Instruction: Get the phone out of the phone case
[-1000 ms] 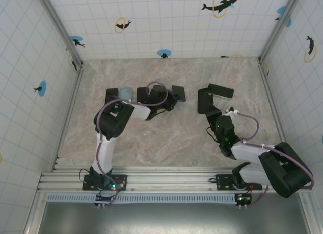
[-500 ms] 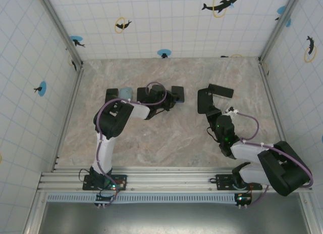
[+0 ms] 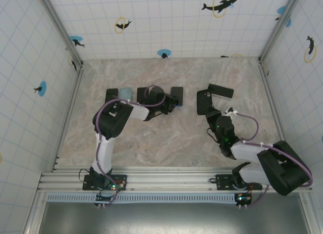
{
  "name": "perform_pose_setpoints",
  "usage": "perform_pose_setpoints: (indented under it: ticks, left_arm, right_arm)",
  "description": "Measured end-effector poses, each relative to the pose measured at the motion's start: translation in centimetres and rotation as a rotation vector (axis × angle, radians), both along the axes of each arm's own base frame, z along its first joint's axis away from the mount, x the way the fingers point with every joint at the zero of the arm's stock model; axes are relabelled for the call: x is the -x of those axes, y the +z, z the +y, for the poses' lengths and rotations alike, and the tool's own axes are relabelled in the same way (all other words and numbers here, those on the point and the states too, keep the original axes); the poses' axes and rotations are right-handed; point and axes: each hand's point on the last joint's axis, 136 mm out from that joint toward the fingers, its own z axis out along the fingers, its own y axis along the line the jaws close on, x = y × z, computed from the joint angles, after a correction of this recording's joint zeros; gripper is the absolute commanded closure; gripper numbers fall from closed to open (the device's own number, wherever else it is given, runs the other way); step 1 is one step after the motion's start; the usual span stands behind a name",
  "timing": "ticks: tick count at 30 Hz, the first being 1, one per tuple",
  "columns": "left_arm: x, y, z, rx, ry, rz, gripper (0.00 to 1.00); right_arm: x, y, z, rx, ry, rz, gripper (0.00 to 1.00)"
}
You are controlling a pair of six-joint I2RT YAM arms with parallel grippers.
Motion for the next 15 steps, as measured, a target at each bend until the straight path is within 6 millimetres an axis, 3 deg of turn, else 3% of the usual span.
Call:
perform_pose_setpoints:
  ticks: [15]
  left_arm:
    - [1.6, 0.3, -0.8, -0.009, -0.015, 0.049, 0.43]
  right_arm:
    - [0.1, -0.1, 0.3, -0.019, 0.014, 0.007, 0.94]
